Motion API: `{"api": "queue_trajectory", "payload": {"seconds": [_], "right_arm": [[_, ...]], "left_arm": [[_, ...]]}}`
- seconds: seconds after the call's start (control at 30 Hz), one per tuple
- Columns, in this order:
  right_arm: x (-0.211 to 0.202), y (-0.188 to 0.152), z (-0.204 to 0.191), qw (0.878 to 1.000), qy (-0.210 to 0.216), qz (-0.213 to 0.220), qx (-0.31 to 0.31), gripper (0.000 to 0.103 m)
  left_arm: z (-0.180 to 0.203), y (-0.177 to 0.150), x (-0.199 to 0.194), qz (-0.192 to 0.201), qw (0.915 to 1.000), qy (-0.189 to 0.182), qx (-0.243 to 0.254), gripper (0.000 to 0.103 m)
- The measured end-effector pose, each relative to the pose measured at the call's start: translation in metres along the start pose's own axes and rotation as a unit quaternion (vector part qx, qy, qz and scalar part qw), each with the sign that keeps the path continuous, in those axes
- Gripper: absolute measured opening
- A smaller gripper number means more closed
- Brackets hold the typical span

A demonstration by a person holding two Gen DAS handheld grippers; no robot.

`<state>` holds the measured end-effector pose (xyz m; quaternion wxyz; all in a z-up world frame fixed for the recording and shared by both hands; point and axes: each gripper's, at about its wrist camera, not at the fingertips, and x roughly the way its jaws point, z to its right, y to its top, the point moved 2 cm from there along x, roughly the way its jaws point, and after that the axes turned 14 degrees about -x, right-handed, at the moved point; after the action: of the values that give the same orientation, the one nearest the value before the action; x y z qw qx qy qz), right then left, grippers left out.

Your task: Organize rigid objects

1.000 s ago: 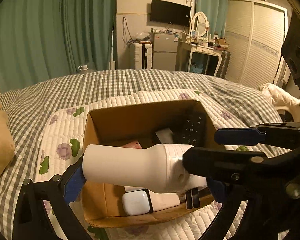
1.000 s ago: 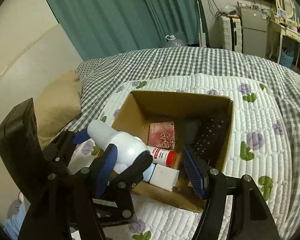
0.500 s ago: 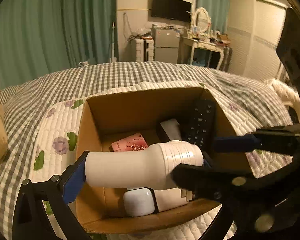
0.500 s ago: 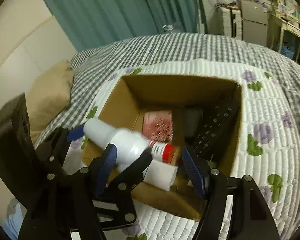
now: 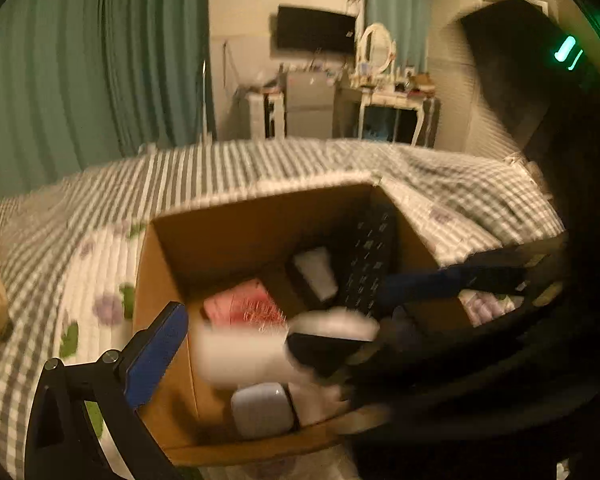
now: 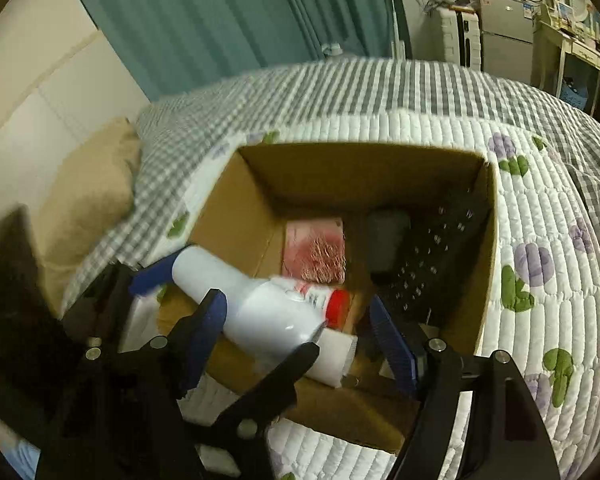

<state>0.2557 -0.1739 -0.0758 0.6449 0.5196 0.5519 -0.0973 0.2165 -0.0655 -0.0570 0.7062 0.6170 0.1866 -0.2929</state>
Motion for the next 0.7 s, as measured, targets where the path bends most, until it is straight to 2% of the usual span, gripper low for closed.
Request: {"api": "queue_trajectory", "payload": {"seconds": [0.2, 0.37, 0.63, 0.7], "right_arm": [[-0.026, -0.001, 0.018, 0.997, -0.003, 0.061, 0.042, 0.072], [-0.056, 0.003, 0.016, 0.994, -0.048, 0.096, 0.036, 0.072], [-0.134, -0.006, -0.012, 0.978, -0.140, 0.157, -0.003, 0.073], [-0.156, -0.010, -0.021, 0.972, -0.160, 0.174, -0.008, 0.081]], "left_arm": [[0.000, -0.001, 0.003, -0.005, 0.9998, 0.019, 0.008, 0.103], [-0.012, -0.002, -0.007, -0.009, 0.9992, 0.036, -0.016, 0.103], [-0.016, 0.023, -0.084, 0.053, 0.9964, 0.057, -0.032, 0.103], [-0.015, 0.027, -0.105, 0.072, 0.9948, 0.062, -0.036, 0.103]]}}
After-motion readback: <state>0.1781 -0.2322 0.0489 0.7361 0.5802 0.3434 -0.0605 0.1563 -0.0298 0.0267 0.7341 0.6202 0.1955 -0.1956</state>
